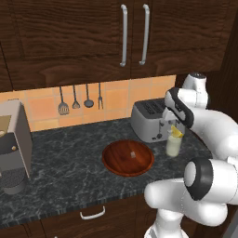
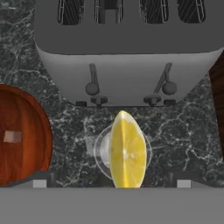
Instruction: Grab a lemon wedge from the fridge and one ice cube from the ice bowl, and put them in the glass of lemonade.
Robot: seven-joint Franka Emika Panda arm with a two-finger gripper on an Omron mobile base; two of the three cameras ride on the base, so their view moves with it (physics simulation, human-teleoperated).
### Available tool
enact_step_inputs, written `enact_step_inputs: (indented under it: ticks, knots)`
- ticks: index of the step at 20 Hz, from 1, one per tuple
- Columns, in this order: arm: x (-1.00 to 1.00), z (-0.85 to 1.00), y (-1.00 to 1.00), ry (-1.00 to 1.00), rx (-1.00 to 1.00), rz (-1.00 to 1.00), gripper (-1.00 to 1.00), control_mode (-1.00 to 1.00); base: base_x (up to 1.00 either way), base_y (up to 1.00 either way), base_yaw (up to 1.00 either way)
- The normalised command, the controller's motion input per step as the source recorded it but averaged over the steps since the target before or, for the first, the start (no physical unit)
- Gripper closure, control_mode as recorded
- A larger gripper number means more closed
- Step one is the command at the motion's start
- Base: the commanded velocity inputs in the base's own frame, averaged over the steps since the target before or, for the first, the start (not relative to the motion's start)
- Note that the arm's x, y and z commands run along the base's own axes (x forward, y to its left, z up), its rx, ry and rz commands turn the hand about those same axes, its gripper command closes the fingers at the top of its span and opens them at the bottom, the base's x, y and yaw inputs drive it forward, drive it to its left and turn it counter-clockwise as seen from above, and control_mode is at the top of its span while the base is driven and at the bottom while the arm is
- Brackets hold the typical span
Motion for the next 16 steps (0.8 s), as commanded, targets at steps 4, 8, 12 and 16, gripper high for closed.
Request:
enact_step_inputs:
  ticks: [4, 8, 12, 16]
  knots:
    - [-0.44, 0.07, 0.00, -0.17, 0.09, 0.00, -1.00, -1.00, 0.00, 0.00, 0.00]
    - [-0.50, 0.04, 0.00, -0.12, 0.07, 0.01, -1.00, -1.00, 0.00, 0.00, 0.00]
    - [-0.70, 0.01, 0.06, -0.10, 0.04, 0.04, -1.00, -1.00, 0.00, 0.00, 0.00]
    - [-0.50, 0.03, 0.51, -0.12, 0.02, 0.04, -1.00, -1.00, 0.00, 0.00, 0.00]
